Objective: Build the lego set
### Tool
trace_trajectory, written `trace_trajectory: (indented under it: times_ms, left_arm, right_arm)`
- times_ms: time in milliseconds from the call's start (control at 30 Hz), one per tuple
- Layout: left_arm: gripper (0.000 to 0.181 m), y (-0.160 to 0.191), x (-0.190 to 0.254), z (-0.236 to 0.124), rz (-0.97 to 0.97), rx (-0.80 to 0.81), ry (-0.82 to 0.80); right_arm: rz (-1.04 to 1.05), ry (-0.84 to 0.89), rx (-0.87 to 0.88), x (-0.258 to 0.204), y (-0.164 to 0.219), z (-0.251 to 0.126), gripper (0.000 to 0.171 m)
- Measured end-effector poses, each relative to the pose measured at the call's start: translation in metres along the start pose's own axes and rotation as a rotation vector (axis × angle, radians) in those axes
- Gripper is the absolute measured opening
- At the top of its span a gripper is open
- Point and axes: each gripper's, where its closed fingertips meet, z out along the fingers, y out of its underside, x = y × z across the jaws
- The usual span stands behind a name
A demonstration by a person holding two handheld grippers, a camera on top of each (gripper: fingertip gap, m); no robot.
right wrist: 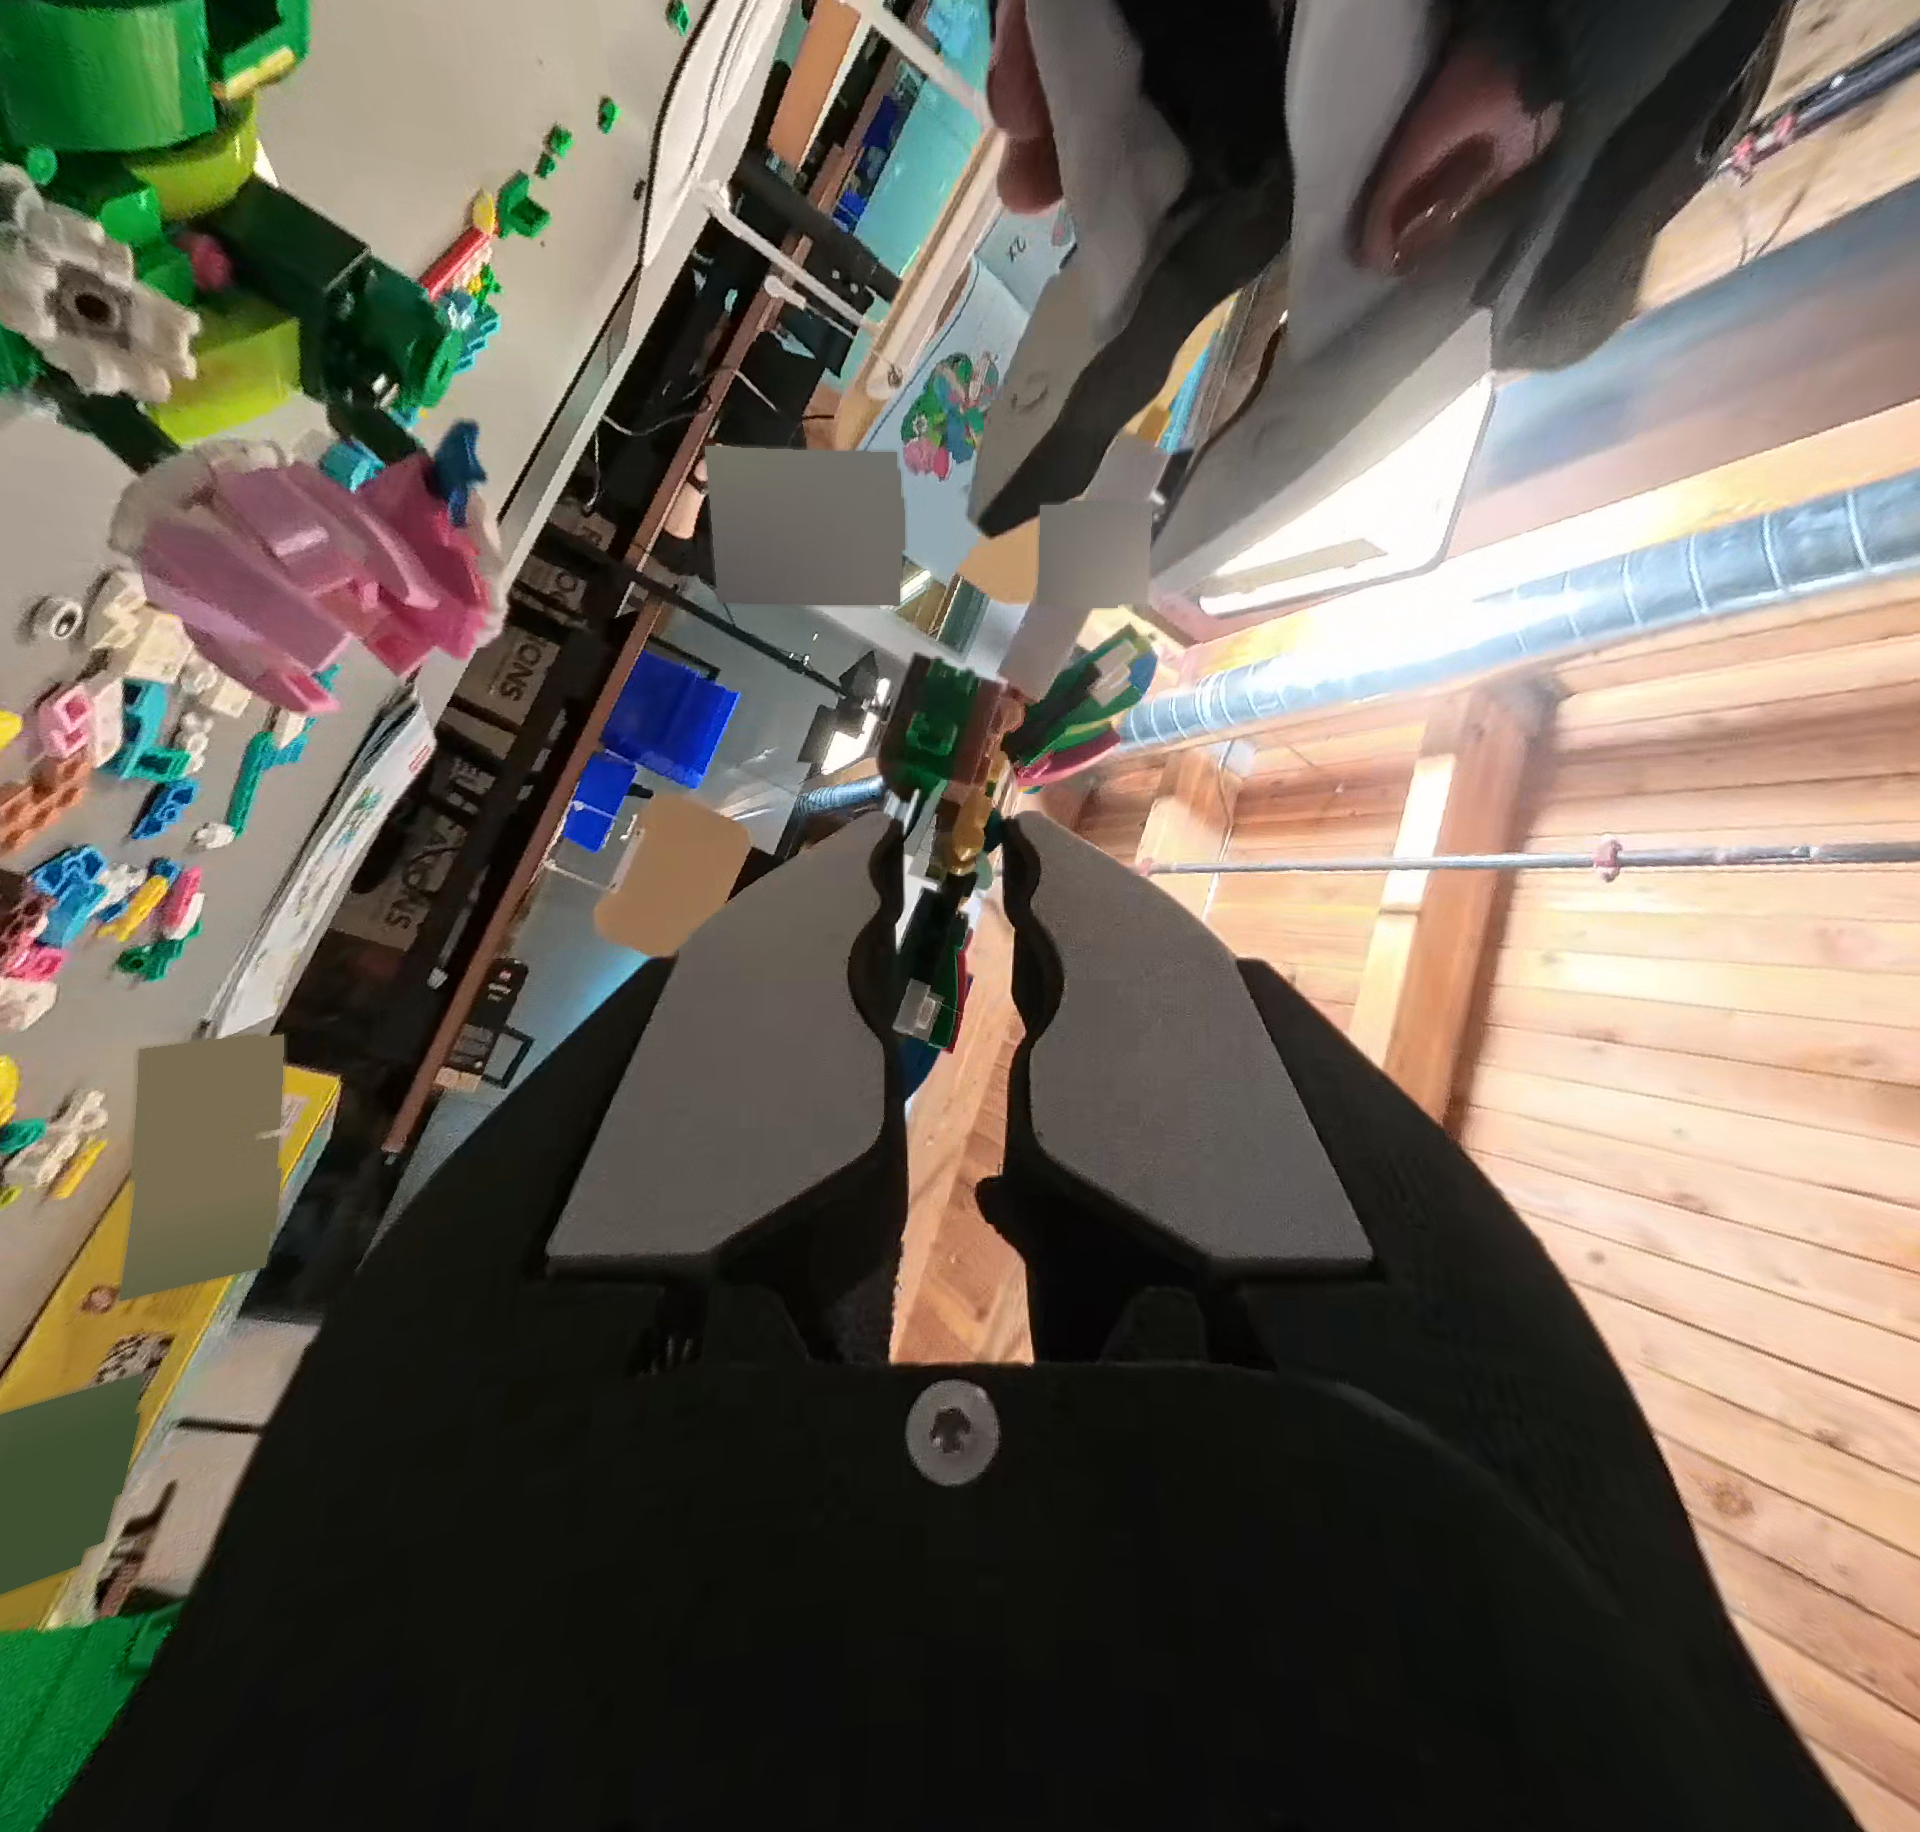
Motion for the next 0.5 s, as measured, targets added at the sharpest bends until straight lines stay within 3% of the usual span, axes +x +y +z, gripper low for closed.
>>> trace_trajectory:
  times_ms: [100, 267, 400, 500]
  left_arm:
    - [0.022, 0.009, 0.001, -0.002, -0.055, -0.030, 0.057]
    - [0.015, 0.005, -0.005, -0.012, -0.090, 0.054, 0.093]
    - [0.008, -0.007, -0.013, -0.028, -0.078, 0.171, 0.083]
    - [0.008, -0.013, -0.028, -0.043, -0.097, 0.237, 0.024]
  right_arm:
    - [-0.031, 0.013, 0.019, 0.001, -0.006, 0.007, 0.015]
    - [-0.038, 0.058, 0.044, 0.007, -0.011, 0.020, 0.017]
    - [-0.002, 0.154, 0.067, 0.024, -0.016, 0.038, 0.036]
    - [0.054, 0.147, 0.091, 0.027, -0.022, 0.056, 0.040]
